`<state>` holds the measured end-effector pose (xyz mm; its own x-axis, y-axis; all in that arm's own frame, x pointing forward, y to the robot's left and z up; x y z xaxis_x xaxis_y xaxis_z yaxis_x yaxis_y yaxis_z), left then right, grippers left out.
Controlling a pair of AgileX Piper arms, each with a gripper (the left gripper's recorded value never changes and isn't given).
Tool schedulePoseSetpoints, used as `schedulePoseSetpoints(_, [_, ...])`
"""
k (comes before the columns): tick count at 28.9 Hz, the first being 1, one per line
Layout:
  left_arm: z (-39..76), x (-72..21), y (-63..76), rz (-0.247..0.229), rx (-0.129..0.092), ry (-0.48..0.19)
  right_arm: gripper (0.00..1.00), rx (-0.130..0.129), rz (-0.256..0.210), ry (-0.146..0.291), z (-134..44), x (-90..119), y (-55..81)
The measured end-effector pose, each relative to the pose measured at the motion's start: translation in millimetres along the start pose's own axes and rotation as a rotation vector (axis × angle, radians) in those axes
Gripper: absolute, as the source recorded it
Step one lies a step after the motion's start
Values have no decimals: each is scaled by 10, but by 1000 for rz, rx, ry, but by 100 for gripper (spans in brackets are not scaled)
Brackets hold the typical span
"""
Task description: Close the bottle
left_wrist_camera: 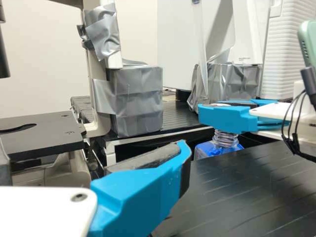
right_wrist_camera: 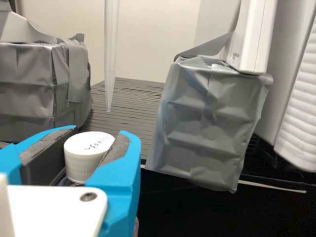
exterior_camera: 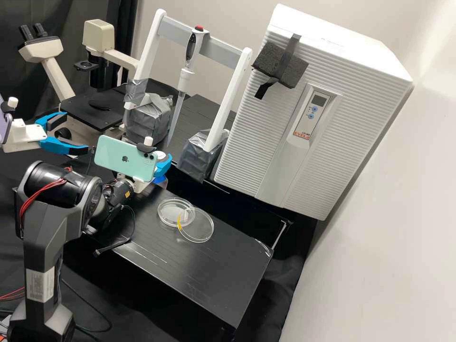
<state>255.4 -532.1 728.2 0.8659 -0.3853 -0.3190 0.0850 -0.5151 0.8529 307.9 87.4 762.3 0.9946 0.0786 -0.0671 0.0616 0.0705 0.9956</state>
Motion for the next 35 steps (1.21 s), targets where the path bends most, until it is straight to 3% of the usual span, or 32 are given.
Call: schedulePoseSetpoints(35, [0, 0, 0, 0, 0, 0, 0, 1, 3, 5, -10, -136, 50])
